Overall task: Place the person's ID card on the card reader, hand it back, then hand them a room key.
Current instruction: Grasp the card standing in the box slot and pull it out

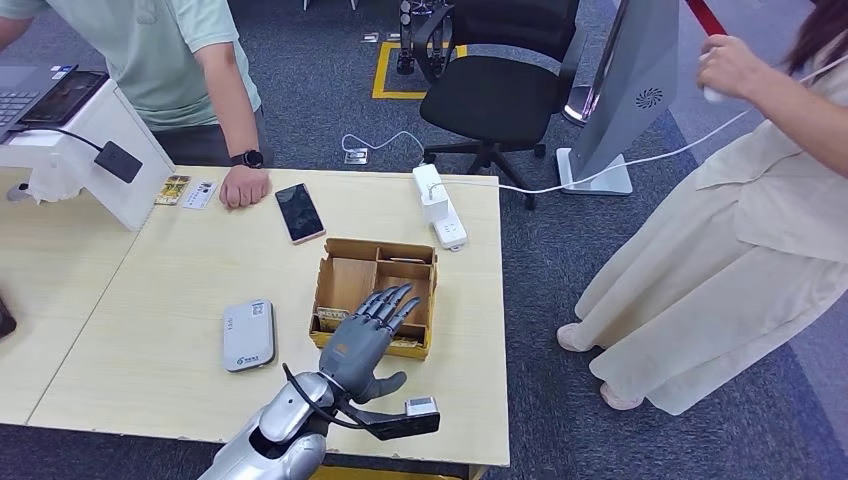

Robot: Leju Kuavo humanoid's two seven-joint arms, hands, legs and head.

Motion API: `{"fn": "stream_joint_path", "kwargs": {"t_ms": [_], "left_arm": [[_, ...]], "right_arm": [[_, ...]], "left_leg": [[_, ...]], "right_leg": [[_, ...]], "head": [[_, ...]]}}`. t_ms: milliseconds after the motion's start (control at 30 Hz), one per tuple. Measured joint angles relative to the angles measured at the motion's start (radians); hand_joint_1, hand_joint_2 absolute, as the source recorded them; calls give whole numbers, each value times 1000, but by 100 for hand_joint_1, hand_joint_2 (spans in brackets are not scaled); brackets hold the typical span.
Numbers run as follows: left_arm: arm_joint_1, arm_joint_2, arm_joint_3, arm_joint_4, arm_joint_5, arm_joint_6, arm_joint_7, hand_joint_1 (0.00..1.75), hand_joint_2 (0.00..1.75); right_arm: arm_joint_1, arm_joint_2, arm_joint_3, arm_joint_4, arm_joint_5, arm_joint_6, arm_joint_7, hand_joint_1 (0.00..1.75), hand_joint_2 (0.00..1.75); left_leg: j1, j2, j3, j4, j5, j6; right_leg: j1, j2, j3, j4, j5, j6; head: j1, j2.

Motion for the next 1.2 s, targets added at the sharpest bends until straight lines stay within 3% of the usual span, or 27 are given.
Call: {"fn": "stream_joint_path", "kwargs": {"t_ms": [833,900,1000,1133,1200], "left_arm": [[-23,-12,-1,31,-35,22,17,0,175],[-24,-13,-1,38,-35,24,17,12,175],[-25,-13,-1,45,-37,26,17,56,175],[-25,-13,-1,50,-37,25,17,153,175],[-26,-13,-1,54,-38,24,17,168,175]], "right_arm": [[0,0,14,0,-17,8,8,0,0],[1,0,14,0,-21,7,6,0,0],[1,0,15,0,-23,6,4,0,0],[3,0,18,0,-24,6,4,0,0],[3,0,19,0,-25,6,3,0,0]], "left_leg": [[0,0,0,0,0,0],[0,0,0,0,0,0],[0,0,0,0,0,0],[0,0,0,0,0,0],[0,0,0,0,0,0]], "right_leg": [[0,0,0,0,0,0],[0,0,0,0,0,0],[0,0,0,0,0,0],[0,0,0,0,0,0],[0,0,0,0,0,0]], "head": [[0,0],[0,0],[0,0],[0,0],[0,0]]}}
